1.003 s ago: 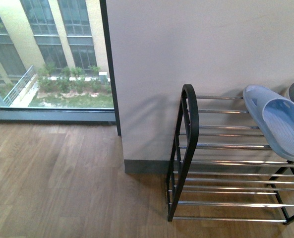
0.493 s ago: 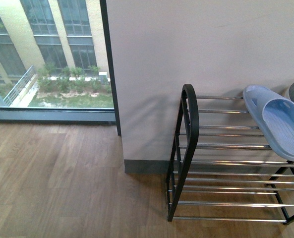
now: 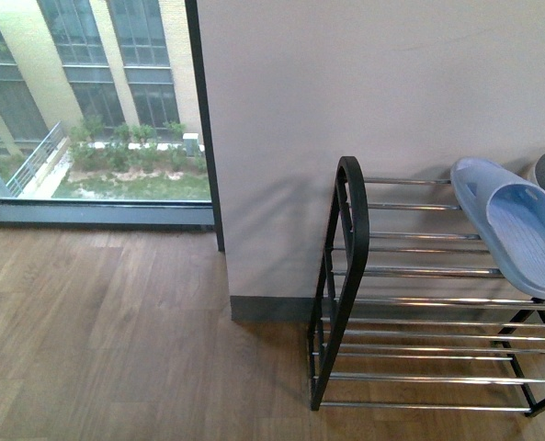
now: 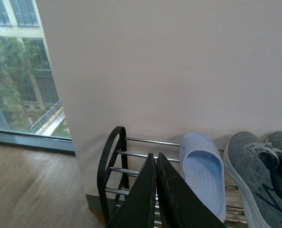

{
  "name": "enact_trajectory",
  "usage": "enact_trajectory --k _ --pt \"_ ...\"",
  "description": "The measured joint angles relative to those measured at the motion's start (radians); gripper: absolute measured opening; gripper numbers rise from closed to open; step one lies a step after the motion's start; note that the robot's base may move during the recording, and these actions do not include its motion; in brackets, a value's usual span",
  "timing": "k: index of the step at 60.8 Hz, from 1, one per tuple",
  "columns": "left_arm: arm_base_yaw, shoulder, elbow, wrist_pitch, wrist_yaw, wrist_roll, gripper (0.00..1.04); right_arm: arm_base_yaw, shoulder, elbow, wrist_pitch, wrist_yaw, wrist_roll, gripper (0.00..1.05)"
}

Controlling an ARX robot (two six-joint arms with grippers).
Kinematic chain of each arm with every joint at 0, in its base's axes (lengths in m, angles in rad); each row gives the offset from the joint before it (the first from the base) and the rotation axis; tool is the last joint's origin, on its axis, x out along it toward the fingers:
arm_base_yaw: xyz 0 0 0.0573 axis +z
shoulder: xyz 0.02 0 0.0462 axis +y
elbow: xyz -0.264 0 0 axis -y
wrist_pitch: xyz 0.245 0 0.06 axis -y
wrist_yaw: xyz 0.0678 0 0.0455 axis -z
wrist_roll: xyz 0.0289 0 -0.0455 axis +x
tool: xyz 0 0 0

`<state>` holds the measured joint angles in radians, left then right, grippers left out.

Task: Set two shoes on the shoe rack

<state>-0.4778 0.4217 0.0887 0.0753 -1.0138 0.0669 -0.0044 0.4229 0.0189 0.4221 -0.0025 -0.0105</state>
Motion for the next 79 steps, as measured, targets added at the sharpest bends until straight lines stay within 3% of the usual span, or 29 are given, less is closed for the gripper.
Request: enact_trajectory --k 48,53,67,73,79 --pt "0.0 0.0 0.0 0.0 0.0 0.0 0.02 0.001 -0.247 0.0 -0.245 0.0 0.0 0.02" --pt "0.0 0.0 0.0 0.0 0.0 0.0 0.02 0.001 -0.384 0.0 -0.407 0.003 0.0 0.02" --pt "0.0 0.0 0.0 0.0 0.0 0.0 0.02 0.001 -0.416 0.0 -0.419 0.003 0.0 0.02" --pt "0.0 0.0 0.0 0.0 0.0 0.0 0.02 0.001 -0.417 0.0 -0.419 0.003 0.0 0.16" --pt "0.0 0.0 0.0 0.0 0.0 0.0 0.02 0.001 -0.417 0.0 -0.419 0.003 0.0 0.37"
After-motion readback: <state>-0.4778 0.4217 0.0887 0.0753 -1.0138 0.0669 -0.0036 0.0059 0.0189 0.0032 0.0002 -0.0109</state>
